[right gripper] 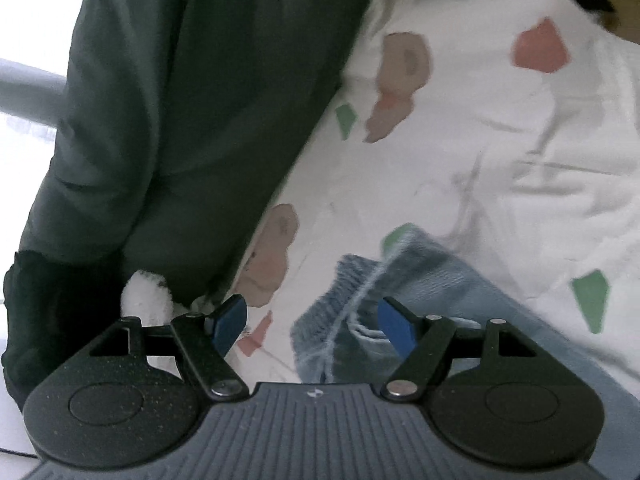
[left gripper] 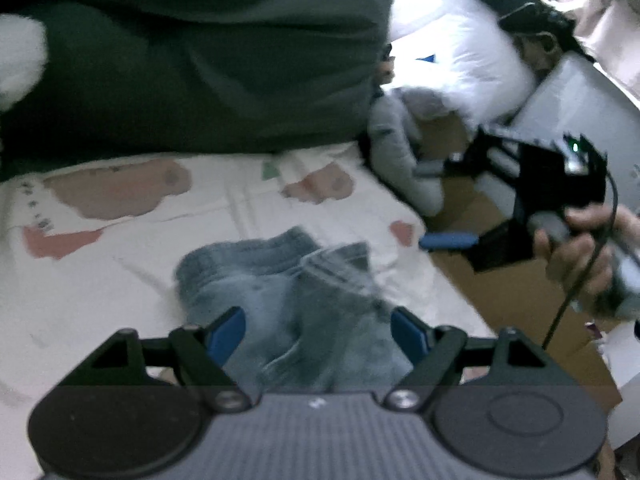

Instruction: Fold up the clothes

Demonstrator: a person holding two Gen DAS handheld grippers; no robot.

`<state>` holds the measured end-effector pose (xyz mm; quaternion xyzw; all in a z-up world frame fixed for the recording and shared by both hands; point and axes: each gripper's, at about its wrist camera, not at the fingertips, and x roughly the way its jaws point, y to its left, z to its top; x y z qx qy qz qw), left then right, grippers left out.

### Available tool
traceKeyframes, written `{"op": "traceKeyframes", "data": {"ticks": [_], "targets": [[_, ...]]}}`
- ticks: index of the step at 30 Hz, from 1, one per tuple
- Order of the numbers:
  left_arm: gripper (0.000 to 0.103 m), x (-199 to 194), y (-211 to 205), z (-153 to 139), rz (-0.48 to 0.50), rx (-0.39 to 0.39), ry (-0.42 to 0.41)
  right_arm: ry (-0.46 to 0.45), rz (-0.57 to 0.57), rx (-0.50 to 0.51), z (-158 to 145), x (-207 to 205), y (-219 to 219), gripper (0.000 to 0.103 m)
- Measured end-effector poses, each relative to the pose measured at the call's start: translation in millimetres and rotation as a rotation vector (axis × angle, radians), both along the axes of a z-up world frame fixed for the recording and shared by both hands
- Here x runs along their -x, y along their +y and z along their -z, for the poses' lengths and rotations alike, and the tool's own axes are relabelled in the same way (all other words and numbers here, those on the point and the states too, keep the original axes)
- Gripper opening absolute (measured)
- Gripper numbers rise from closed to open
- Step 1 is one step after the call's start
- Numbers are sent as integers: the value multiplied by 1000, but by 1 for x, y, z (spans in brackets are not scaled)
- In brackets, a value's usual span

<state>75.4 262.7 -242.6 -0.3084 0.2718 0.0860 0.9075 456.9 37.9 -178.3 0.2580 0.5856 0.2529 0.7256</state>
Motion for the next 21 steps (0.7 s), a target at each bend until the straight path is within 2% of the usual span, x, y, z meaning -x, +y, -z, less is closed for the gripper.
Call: {"op": "traceKeyframes", "data": {"ticks": [8, 12, 14, 17, 18, 19, 21], "targets": [[81, -31, -15, 18, 28, 5, 25, 0, 50, 29, 30, 26, -37, 77], [74, -38, -16, 27, 30, 1, 41, 16, 56, 42, 54, 42, -45, 77], [64, -39, -16, 29, 30, -5, 47, 23, 55, 53, 67, 50, -46, 76], [37, -40, -13, 31, 29, -20, 85, 20, 45, 80, 85, 60, -42, 75], [17, -40, -12, 32, 31, -26, 97, 15, 37, 93, 91, 62, -39, 74], [6, -41, -10, 32, 32, -32, 110, 12, 27, 105, 97, 64, -36, 72], [8, -38, -5, 31, 19, -36, 114, -2, 4, 116, 104, 68, -30, 71]]}}
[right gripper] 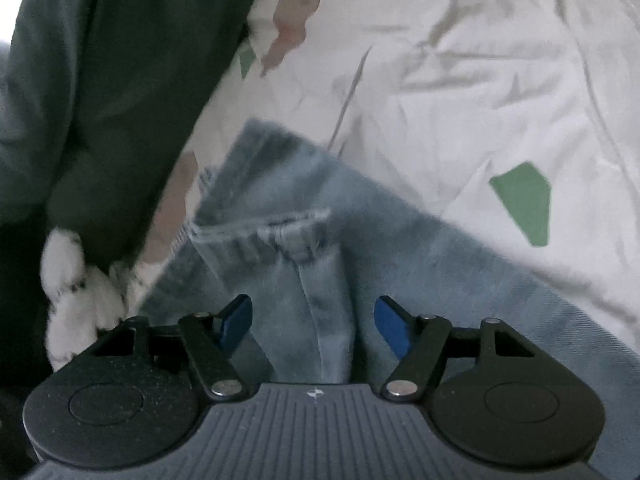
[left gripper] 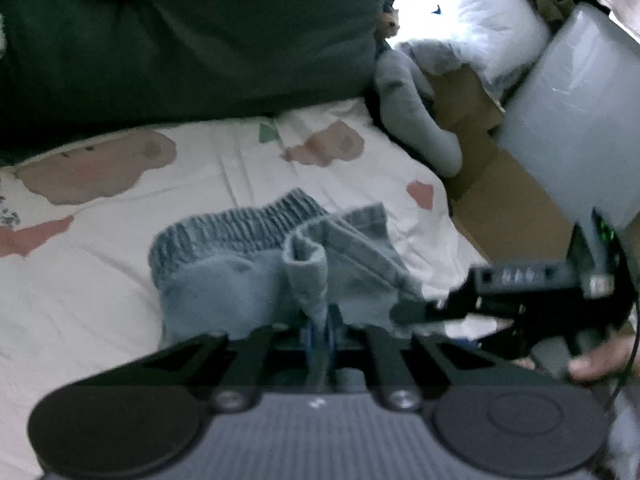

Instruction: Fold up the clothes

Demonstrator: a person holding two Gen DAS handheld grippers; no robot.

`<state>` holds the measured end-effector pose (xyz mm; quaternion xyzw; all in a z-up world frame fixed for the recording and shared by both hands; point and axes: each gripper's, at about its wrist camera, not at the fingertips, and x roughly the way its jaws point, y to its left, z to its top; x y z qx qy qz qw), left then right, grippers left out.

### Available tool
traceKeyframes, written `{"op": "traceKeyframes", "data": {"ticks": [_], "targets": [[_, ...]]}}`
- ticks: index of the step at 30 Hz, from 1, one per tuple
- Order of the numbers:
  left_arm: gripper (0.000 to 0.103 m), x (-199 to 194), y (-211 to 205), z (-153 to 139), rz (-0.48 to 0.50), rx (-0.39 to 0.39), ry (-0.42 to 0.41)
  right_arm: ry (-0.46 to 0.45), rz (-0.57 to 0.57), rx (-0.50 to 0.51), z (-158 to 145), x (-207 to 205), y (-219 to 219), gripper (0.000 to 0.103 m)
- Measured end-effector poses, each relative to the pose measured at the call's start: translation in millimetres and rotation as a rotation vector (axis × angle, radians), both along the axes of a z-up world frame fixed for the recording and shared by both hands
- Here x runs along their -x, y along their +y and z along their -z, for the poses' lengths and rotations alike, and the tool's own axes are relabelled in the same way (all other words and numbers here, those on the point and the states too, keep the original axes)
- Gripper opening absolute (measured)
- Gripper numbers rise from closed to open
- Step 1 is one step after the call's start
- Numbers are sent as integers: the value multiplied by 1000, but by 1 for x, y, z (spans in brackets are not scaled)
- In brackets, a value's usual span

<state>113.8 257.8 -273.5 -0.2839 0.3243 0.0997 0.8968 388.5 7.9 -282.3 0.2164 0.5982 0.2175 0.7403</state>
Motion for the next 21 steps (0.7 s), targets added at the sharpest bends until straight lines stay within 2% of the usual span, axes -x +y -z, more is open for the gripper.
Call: {"op": "traceKeyframes", "data": {"ticks": [2, 4, 6, 10, 14, 17, 18, 19, 21], "targets": [[6, 2, 9, 0, -28, 3, 0, -13, -7, -4, 3, 2, 4, 66], [6, 4, 18, 1, -60, 20, 6, -23, -5, -16, 5, 4, 7, 51], [6, 5, 23, 4, -76, 35, 7, -35, -17, -16, 5, 4, 12, 43], [6, 6, 29, 7, -84, 53, 0, -58, -54, -35, -3, 3, 21, 8], [7, 8, 36, 11, -105, 94, 11, -108, -105, -85, -19, 12, 35, 8], [13, 13, 40, 12, -120, 113, 14, -131, -135, -112, -27, 19, 49, 4], [18, 16, 40, 9, -126, 102, 10, -133, -143, -125, -29, 21, 55, 4], [28, 18, 40, 7, -131, 91, 7, -136, -155, -138, -31, 24, 61, 4], [37, 24, 42, 3, -131, 84, 1, -140, -181, -144, -33, 29, 72, 4]]}}
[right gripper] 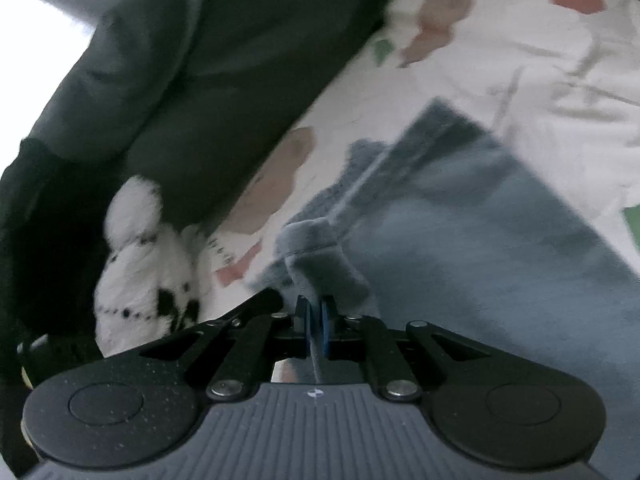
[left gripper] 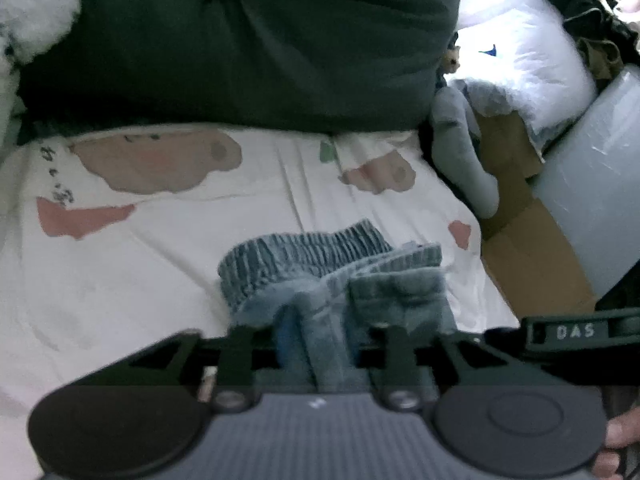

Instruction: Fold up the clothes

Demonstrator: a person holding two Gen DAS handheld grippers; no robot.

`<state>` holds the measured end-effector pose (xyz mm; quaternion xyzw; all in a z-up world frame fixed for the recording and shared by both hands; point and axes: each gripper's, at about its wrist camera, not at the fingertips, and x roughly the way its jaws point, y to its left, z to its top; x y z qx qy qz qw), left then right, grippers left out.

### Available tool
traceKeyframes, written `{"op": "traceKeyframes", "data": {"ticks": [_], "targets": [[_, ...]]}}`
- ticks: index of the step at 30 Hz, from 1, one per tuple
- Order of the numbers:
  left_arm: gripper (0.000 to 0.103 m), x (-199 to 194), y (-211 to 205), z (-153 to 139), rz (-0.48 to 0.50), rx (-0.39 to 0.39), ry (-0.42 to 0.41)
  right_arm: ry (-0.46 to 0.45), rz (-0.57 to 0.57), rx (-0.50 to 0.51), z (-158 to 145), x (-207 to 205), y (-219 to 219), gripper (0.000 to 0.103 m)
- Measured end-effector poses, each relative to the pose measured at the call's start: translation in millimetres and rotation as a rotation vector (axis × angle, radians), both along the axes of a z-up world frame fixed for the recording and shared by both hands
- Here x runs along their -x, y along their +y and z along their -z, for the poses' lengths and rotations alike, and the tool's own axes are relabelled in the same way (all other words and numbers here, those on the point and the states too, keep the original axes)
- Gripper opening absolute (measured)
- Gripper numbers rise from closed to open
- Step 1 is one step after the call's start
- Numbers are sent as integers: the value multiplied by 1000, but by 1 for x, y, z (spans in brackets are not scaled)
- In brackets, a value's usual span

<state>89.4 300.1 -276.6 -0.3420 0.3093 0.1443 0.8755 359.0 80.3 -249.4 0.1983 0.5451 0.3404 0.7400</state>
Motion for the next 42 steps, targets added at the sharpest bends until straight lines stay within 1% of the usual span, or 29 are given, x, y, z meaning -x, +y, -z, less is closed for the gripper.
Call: {"op": "traceKeyframes", "data": {"ticks": [2, 4, 7, 8, 9, 10, 12, 13, 15, 18, 20, 21, 22, 23, 25, 28, 31, 32, 34, 35, 36, 37, 39, 42], "targets": [[41, 6, 2, -3, 3, -5, 2, 20, -15, 6, 1, 4, 10, 7], [51, 11, 4, -6, 4, -12, 6, 23, -41, 12, 2, 7, 19, 13], [52, 19, 5, -12, 2, -19, -18, 40, -58, -4, 0, 8, 22, 16], [52, 22, 6, -14, 1, -20, -28, 43, -58, -13, -1, 6, 20, 21], [52, 24, 6, -15, -1, -17, -40, 34, -54, -19, -4, 5, 17, 30], [52, 26, 7, -16, -1, -10, -54, 24, -48, -24, -7, 4, 13, 35], [52, 25, 6, -16, 4, 7, -74, -2, -37, -30, -13, -3, 5, 39], [52, 23, 5, -14, 13, 12, -76, -24, -33, -24, -16, -7, 1, 39], [53, 17, 1, -9, 32, 19, -66, -78, -16, 6, -20, -16, -7, 39], [53, 11, -4, 0, 39, 22, -45, -175, 54, 93, -25, -34, -23, 39], [52, 11, -7, 2, 27, 5, -42, -199, 73, 132, -25, -49, -31, 39], [49, 11, -10, 2, 28, -9, -44, -211, 82, 151, -25, -56, -34, 39], [41, 10, -12, 1, 38, -21, -49, -223, 92, 171, -25, -63, -38, 39], [38, 10, -14, 0, 49, -31, -52, -235, 96, 189, -25, -70, -41, 39], [36, 7, -17, -2, 62, -49, -56, -259, 78, 222, -23, -80, -42, 39], [36, 1, -17, 2, 68, -52, -47, -289, 33, 273, -17, -92, -36, 39], [36, -5, -17, 4, 69, -45, -46, -297, 0, 281, -6, -101, -32, 39], [34, -7, -18, 5, 70, -46, -47, -289, -13, 276, -2, -103, -30, 39], [11, -9, -20, 3, 78, -76, -44, -298, -56, 271, 4, -102, -23, 38], [11, -10, -20, 1, 79, -87, -38, -311, -81, 274, 5, -99, -20, 36], [11, -10, -20, 0, 74, -88, -39, -326, -96, 282, 6, -97, -18, 25], [10, -9, -19, -1, 68, -90, -41, -336, -104, 288, 7, -95, -17, 9], [9, -8, -19, -4, 55, -100, -46, -338, -88, 285, 4, -95, -19, 9], [9, -9, -19, -9, 52, -128, -60, -389, -76, 285, -5, -92, -20, 8]]}}
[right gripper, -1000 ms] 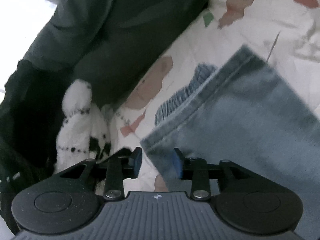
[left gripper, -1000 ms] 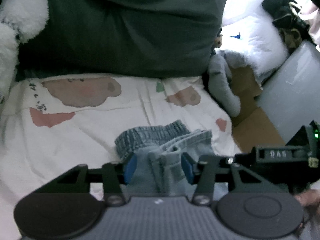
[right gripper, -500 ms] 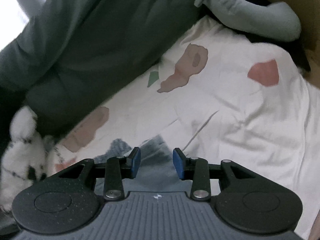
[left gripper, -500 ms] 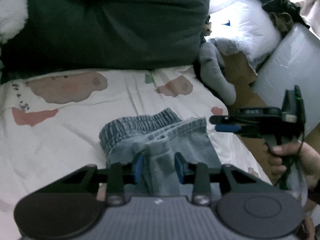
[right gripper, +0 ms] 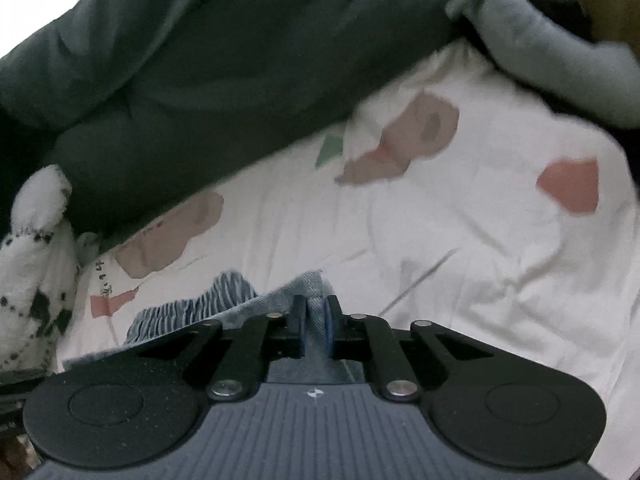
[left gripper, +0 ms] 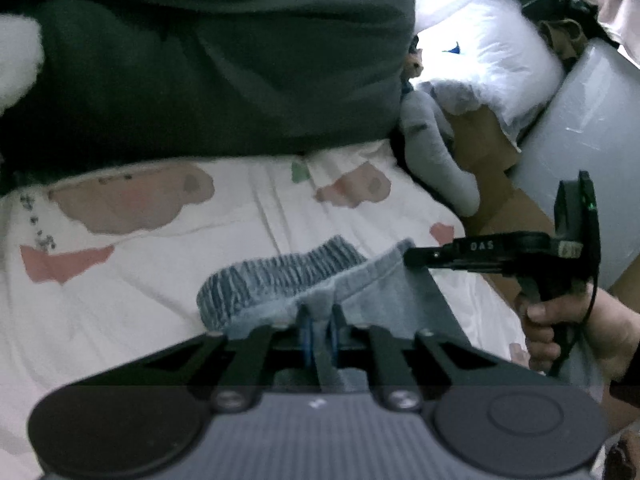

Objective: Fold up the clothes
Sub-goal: 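Grip and tuck the folded pants edge near the waistband with both grippers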

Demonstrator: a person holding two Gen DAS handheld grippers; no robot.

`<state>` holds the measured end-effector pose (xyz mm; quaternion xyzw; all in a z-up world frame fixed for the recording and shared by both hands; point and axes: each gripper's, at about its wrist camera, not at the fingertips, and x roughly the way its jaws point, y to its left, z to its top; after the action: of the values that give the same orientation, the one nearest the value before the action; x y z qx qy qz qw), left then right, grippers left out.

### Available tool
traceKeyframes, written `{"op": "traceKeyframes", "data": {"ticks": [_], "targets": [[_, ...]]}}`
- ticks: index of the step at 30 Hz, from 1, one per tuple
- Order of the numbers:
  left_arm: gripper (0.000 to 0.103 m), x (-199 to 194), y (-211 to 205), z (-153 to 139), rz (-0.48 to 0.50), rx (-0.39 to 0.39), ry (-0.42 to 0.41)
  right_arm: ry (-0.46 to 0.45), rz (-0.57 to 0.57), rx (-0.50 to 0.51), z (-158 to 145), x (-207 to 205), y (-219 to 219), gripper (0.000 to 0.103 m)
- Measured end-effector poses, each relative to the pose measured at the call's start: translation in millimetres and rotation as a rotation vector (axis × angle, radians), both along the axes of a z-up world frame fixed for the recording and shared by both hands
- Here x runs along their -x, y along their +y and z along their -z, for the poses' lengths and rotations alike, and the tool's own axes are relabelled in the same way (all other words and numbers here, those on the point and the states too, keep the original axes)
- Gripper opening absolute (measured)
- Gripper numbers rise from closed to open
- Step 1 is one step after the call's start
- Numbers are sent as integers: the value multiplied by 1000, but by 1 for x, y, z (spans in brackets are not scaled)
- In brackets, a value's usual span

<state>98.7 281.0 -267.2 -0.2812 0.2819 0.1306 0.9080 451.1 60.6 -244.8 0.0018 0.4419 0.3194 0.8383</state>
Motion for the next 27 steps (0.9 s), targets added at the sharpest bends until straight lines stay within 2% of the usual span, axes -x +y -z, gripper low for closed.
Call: {"op": "traceKeyframes", "data": {"ticks": [4, 6, 8, 9, 10, 11, 16, 19, 22, 24, 27], "targets": [[14, -8, 4, 9, -14, 15, 60, 3, 2, 27, 4, -4, 5, 10], [16, -6, 5, 10, -22, 35, 58, 21, 1, 21, 9, -7, 5, 13], [30, -3, 1, 6, -19, 11, 44, 22, 3, 17, 12, -8, 2, 29], [43, -1, -1, 5, -20, -8, 40, 20, 4, 16, 12, -9, -1, 45], [55, 0, -3, 4, -28, -27, 41, 22, 3, 8, 13, -9, -4, 51], [58, 2, -4, 4, -44, -44, 50, 26, 0, -1, 15, -10, -7, 51], [56, 0, 1, 15, -53, -7, 81, 68, -53, -55, 25, -16, -14, 55], [53, -1, 1, 18, -41, 2, 59, 109, -59, -95, 37, -24, -16, 56], [46, -3, 1, 19, -52, 8, 53, 184, -34, -161, 53, -36, -21, 58], [43, -3, 4, 20, -78, 38, 54, 247, -4, -203, 63, -43, -27, 64], [41, -4, 3, 19, -83, 47, 56, 324, 16, -269, 73, -49, -35, 64]]}}
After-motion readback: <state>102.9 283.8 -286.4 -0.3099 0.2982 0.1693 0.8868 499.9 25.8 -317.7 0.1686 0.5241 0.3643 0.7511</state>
